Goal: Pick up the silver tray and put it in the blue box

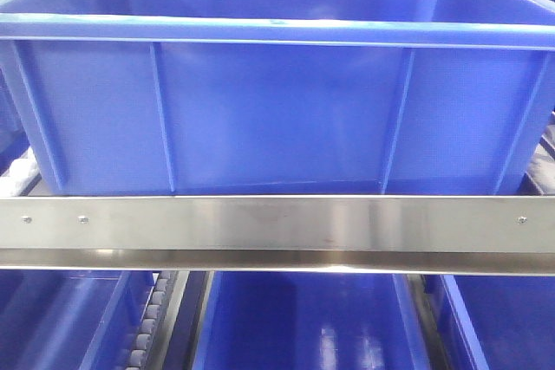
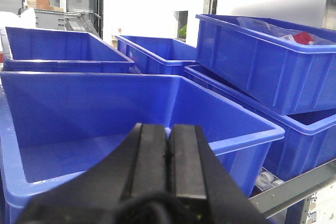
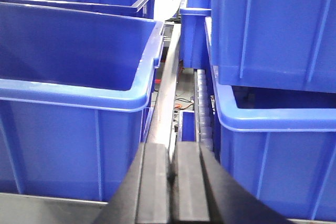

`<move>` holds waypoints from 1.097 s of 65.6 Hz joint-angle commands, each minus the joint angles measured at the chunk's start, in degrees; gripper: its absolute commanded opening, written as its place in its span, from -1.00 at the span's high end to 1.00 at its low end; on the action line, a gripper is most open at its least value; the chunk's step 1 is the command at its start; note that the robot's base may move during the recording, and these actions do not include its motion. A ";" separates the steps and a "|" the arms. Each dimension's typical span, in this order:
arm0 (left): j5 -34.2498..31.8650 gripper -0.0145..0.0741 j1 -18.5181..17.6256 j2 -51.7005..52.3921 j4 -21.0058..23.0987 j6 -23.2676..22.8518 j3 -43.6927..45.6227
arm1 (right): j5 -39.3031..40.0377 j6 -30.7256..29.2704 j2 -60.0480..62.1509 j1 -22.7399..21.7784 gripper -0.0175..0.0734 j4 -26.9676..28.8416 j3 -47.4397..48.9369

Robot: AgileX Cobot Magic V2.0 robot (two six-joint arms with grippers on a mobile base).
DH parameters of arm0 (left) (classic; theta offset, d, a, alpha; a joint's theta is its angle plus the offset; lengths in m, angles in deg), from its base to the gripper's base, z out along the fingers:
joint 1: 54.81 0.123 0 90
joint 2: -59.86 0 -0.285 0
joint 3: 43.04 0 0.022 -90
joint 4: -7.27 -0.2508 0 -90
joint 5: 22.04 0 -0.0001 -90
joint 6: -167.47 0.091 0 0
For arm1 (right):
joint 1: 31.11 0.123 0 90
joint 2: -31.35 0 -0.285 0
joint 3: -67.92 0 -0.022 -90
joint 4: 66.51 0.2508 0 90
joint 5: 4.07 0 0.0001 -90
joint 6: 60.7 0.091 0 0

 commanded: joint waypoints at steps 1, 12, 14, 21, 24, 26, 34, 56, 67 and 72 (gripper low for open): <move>-2.28 0.89 0.02 -0.50 0.87 -0.38 1.73 | 5.26 0.55 0.79 -0.33 0.50 -1.08 -0.13; -2.28 0.89 0.02 -0.50 0.87 -0.38 1.73 | 6.93 0.55 0.79 -0.33 0.50 -1.08 -0.13; -2.28 0.89 0.02 -0.50 0.87 -0.38 1.73 | 7.23 0.55 0.79 -0.33 0.50 -1.08 -0.13; -2.28 0.89 0.02 -0.50 0.87 -0.38 1.73 | 7.23 0.55 0.79 -0.33 0.50 -1.08 -0.13; -2.28 0.89 0.02 -0.50 0.87 -0.38 1.73 | 7.23 0.55 0.79 -0.33 0.50 -1.08 -0.13; -2.28 0.89 0.02 -0.50 0.87 -0.38 1.73 | 7.23 0.55 0.79 -0.33 0.50 -1.08 -0.13; -2.28 0.89 0.02 -0.50 0.87 -0.38 1.73 | 7.23 0.55 0.79 -0.33 0.50 -1.08 -0.13; 3.69 0.89 0.02 -0.50 3.22 -0.24 1.59 | 7.23 0.55 0.79 -0.33 0.50 -1.08 -0.13; 10.36 0.89 0.11 2.38 32.53 32.97 1.71 | 7.23 0.55 0.79 -0.33 0.50 -1.08 -0.13; 13.78 0.89 1.27 4.85 44.19 49.47 1.71 | 7.23 0.55 0.79 -0.33 0.50 -1.08 -0.13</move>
